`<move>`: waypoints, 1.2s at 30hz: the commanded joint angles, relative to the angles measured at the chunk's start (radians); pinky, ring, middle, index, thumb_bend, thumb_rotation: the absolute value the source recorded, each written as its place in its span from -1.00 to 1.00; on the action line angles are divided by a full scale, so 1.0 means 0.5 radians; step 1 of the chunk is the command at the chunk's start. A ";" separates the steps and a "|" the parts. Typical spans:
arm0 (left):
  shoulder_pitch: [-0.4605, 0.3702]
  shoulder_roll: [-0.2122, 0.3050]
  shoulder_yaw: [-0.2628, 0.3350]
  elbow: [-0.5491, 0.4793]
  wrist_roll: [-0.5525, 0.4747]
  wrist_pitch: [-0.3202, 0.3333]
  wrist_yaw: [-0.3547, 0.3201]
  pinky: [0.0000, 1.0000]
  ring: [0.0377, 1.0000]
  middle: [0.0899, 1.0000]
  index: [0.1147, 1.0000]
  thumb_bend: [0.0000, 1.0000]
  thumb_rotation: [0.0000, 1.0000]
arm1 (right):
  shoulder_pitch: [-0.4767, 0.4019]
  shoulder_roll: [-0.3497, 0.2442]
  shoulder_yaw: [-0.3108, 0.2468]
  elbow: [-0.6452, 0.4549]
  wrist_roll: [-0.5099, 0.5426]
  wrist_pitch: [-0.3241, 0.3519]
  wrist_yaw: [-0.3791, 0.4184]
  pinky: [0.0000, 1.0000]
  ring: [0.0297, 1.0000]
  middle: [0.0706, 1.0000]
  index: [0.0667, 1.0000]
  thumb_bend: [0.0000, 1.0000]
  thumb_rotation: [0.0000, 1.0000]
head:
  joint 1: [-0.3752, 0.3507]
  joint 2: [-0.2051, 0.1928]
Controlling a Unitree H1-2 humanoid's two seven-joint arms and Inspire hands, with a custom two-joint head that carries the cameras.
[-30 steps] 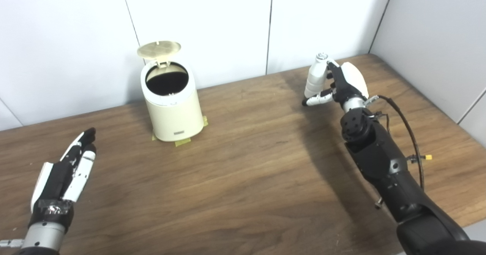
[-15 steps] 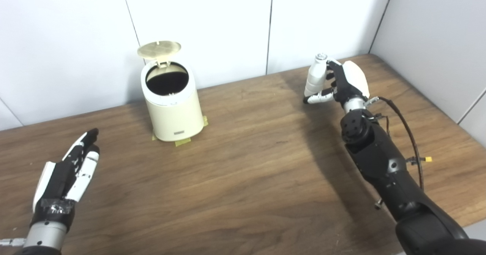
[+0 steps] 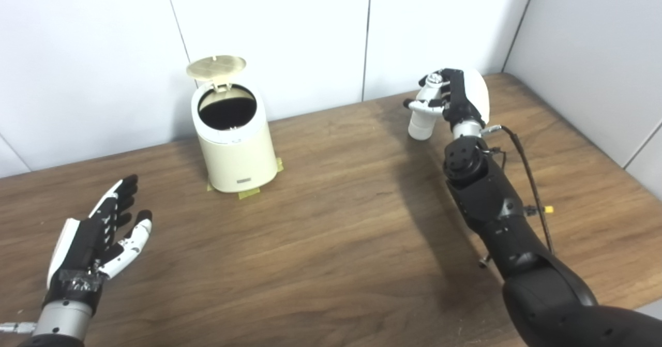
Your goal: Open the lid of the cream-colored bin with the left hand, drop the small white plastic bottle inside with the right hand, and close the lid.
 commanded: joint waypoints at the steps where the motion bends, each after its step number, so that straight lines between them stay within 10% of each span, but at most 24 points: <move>1: -0.066 0.023 0.000 -0.083 0.004 -0.009 0.017 0.86 0.90 0.89 0.91 -0.70 -0.59 | -0.132 -0.038 -0.033 -0.007 0.011 -0.039 -0.067 -0.05 0.10 0.15 -0.09 0.03 -0.76 | -0.001 0.002; 21: -0.024 -0.004 -0.002 -0.145 0.014 -0.003 0.025 0.86 0.90 0.89 0.93 -0.75 -0.50 | -0.157 -0.070 0.070 0.121 0.011 -0.137 -0.121 -0.14 -0.04 -0.11 -0.08 0.06 -1.00 | 0.027 0.007; 29: -0.020 -0.003 -0.005 -0.135 0.005 -0.006 0.030 0.90 0.91 0.89 0.95 -0.78 -0.99 | -0.102 -0.157 0.146 0.005 0.031 0.030 0.180 0.00 0.13 0.08 -0.06 0.05 -0.87 | 0.036 0.010; 31: -0.021 -0.005 -0.005 -0.135 0.007 -0.006 0.032 0.90 0.91 0.89 0.95 -0.78 -1.00 | -0.090 -0.184 0.173 -0.012 0.026 0.060 0.249 0.10 0.22 0.28 0.30 0.45 -0.87 | 0.040 0.016; 36: -0.024 -0.017 0.005 -0.134 0.019 -0.002 0.032 0.89 0.90 0.88 0.93 -0.77 -1.00 | -0.067 -0.205 0.196 -0.060 0.035 0.120 0.368 0.17 0.35 0.44 0.48 0.71 -0.79 | 0.036 0.021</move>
